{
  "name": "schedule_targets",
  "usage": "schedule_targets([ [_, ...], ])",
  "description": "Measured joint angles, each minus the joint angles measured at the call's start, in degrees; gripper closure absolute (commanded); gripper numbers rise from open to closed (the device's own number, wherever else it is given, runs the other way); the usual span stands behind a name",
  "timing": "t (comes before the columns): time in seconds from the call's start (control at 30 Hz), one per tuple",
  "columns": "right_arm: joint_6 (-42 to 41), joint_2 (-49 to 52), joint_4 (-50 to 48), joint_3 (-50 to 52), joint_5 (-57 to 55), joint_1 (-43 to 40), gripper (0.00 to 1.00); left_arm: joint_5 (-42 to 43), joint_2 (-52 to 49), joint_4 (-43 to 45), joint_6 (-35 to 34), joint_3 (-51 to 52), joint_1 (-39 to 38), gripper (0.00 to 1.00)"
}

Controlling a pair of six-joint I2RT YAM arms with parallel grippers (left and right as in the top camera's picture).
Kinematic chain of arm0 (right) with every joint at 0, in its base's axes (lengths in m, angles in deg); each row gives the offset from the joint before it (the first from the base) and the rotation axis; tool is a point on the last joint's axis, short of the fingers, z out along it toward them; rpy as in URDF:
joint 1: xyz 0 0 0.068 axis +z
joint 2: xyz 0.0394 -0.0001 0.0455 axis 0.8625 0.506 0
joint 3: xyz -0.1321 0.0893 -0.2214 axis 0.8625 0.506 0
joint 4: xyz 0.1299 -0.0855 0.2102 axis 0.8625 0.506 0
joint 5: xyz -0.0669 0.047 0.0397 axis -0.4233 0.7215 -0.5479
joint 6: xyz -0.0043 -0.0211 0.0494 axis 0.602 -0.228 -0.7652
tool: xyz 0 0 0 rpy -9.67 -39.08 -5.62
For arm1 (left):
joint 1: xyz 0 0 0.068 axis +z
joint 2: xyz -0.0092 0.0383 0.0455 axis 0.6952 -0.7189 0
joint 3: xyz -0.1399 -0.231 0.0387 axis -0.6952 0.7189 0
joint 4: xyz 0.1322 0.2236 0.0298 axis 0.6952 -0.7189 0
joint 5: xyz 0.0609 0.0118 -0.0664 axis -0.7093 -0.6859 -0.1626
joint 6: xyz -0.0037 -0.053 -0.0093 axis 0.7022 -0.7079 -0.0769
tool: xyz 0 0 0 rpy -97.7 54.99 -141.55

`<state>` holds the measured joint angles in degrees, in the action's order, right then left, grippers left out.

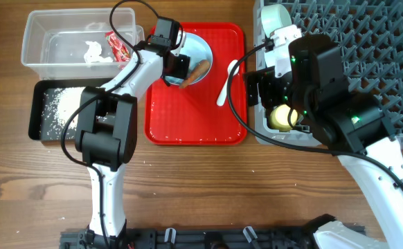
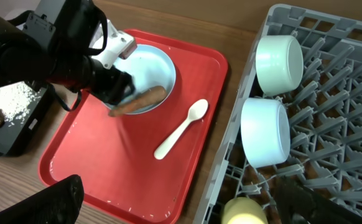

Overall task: Sort waste into correct bins and load items into the dishwasher rack
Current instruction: 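Grasp the carrot on the plate with left gripper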

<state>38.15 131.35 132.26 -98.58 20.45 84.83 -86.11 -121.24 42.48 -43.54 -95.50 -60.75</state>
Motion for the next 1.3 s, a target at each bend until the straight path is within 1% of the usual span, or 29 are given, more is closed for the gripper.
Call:
schedule_targets([
  [0.2,0.0,0.0,0.0,0.0,0.0,0.0,0.00,-0.7,0.0,-0.1,0.0,0.0,0.0,0.96],
  [0.3,0.0,0.0,0.0,0.0,0.0,0.0,0.00,-3.4,1.3,-0.3,-1.1,0.0,0.3,0.96],
  [0.37,0.0,0.0,-0.1,0.0,0.0,0.0,0.00,-4.4,5.4,-0.2,-2.2,-0.1,1.3,0.96],
  [0.43,0.0,0.0,-0.3,0.0,0.0,0.0,0.00,-5.0,12.2,0.6,-3.1,-0.6,3.4,0.96],
  [0.5,0.0,0.0,-0.4,0.0,0.0,0.0,0.00,-5.9,16.7,1.8,-3.5,-2.2,5.7,0.96],
  [0.6,0.0,0.0,-0.7,0.0,0.0,0.0,0.00,-7.1,19.2,3.0,-3.7,-3.8,10.3,0.95],
  [0.63,0.0,0.0,-0.7,0.0,0.0,0.0,0.00,-7.2,18.7,2.9,-3.9,-3.8,11.5,0.75],
  [0.67,0.0,0.0,-0.7,0.0,0.0,0.0,0.00,-7.4,17.1,2.9,-4.0,-3.8,12.9,0.47],
  [0.7,0.0,0.0,-0.7,0.0,0.0,0.0,0.00,-7.5,15.1,2.4,-4.0,-3.8,13.7,0.34],
  [0.73,0.0,0.0,-0.7,0.0,0.0,0.0,0.00,-7.5,13.8,2.0,-4.2,-3.7,14.1,0.27],
  [0.77,0.0,0.0,-0.7,0.0,0.0,0.0,0.00,-7.5,12.2,1.5,-4.2,-3.4,14.4,0.07],
  [0.8,0.0,0.0,-0.7,0.0,0.0,0.0,0.00,-7.5,10.7,1.1,-4.3,-2.9,14.5,0.01],
  [0.97,0.0,0.0,-0.7,0.0,0.0,0.0,0.00,-7.5,10.1,1.1,-4.7,-2.4,14.4,0.02],
  [1.07,0.0,0.0,-0.7,0.0,0.0,0.0,0.00,-6.7,11.1,-2.3,-3.2,-2.4,13.2,0.03],
  [1.2,0.0,0.0,-0.7,0.0,0.0,0.0,0.00,-4.9,13.5,-6.1,0.1,-2.5,7.0,0.05],
  [1.3,0.0,0.0,-0.7,0.0,0.0,0.0,0.00,-2.3,13.7,-8.3,5.0,-2.6,0.2,0.05],
])
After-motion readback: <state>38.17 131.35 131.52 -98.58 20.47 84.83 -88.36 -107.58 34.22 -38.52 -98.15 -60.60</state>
